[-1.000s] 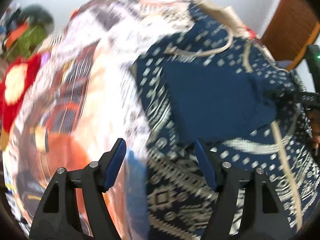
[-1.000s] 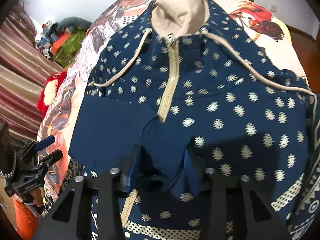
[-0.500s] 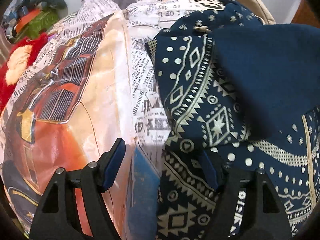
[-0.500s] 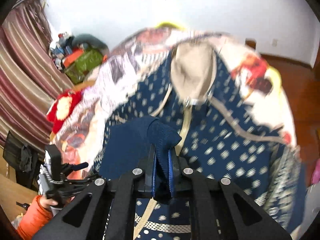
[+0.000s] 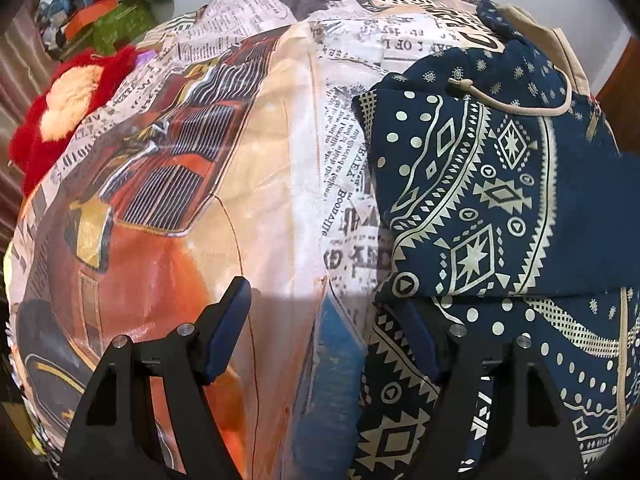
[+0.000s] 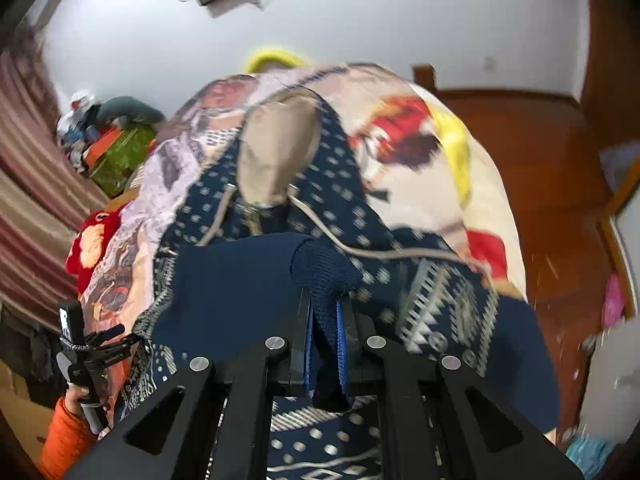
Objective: Fold large clothes
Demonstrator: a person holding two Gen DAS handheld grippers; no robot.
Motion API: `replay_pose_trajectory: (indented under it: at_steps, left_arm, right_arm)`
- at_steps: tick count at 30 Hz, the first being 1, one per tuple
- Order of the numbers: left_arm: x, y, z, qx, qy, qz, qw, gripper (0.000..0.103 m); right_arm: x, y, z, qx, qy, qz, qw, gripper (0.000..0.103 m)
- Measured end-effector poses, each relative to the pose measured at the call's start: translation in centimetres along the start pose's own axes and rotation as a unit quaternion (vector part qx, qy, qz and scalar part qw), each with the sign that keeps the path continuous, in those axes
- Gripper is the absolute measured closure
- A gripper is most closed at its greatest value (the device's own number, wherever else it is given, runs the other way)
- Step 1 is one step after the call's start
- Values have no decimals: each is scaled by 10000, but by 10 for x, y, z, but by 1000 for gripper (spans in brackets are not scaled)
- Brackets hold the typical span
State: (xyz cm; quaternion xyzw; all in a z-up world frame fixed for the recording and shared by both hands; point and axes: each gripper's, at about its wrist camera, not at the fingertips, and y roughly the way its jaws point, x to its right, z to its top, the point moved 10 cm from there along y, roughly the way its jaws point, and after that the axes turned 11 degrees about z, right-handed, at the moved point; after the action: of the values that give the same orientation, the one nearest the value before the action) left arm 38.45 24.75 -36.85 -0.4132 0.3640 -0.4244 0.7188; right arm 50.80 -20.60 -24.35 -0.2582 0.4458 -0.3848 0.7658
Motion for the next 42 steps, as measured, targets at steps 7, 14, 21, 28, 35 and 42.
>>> replay_pose_trajectory:
  at_steps: [7, 14, 21, 28, 35, 42]
  left_arm:
    - [17, 1, -4, 24, 280, 183, 9994, 30]
    - [27, -25, -12, 39, 441, -25, 9990, 30]
    - [50, -71, -10, 350, 759, -322, 9960, 30]
    - [85, -119, 17, 810, 899, -636, 9906, 30]
    - [141, -159, 44, 1086, 1002, -1075, 9832, 28]
    - [205, -146, 46, 868, 1212, -1309, 9801, 27]
  right_arm:
    - [34, 7, -27, -277, 161, -243, 9992, 96]
    - [37, 13, -37, -353, -176, -572, 9976, 95]
    - [23, -6, -33, -482, -444, -583, 9961, 91]
    - [21, -68, -15, 329, -588, -658, 9956, 39]
    - [57, -136, -18, 818, -344, -928, 9917, 36]
    - [135, -149, -61, 692, 673, -1012, 9902, 33]
